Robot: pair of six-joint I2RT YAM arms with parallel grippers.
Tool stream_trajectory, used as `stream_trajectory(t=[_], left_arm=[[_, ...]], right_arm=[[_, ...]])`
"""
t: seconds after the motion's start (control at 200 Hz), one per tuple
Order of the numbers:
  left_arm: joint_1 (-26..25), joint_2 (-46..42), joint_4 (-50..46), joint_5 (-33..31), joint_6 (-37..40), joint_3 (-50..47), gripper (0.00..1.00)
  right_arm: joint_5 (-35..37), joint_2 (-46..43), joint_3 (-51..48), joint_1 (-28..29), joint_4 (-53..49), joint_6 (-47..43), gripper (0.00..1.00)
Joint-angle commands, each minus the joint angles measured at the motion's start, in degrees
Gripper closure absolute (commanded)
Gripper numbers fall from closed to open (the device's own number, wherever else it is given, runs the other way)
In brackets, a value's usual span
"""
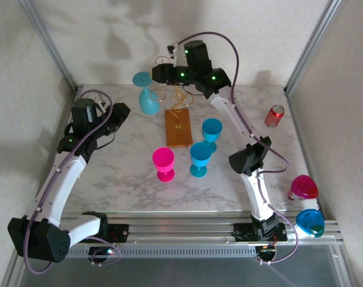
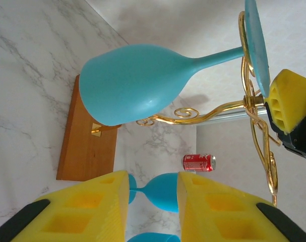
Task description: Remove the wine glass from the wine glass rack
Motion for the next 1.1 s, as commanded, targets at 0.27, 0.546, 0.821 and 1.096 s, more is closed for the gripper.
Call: stream_trajectory(t=[0.27, 0.546, 0.821, 1.096], left_arm=[[1.26, -1.38, 2.06, 0.55, -0.33, -1.95, 0.7], [1.62, -1.97, 1.99, 0.42, -0.43, -2.65, 0.7], [1.94, -2.22, 2.25, 0.72, -0.47, -3.22, 0.7], [2.37, -2.44, 2.34, 0.95, -0.44, -3.62, 0.7]], right_arm=[[-1.08, 2.81, 1.82, -0.29, 2.89, 2.16, 0.6], [-1.43, 3.08, 1.82, -0.09, 2.7, 2.04, 0.64], [-1.73, 3.07, 1.82, 0.02, 3.51, 2.45, 0.66], [-2.16, 3.34, 1.82, 0.26, 3.95, 2.72, 0.66]])
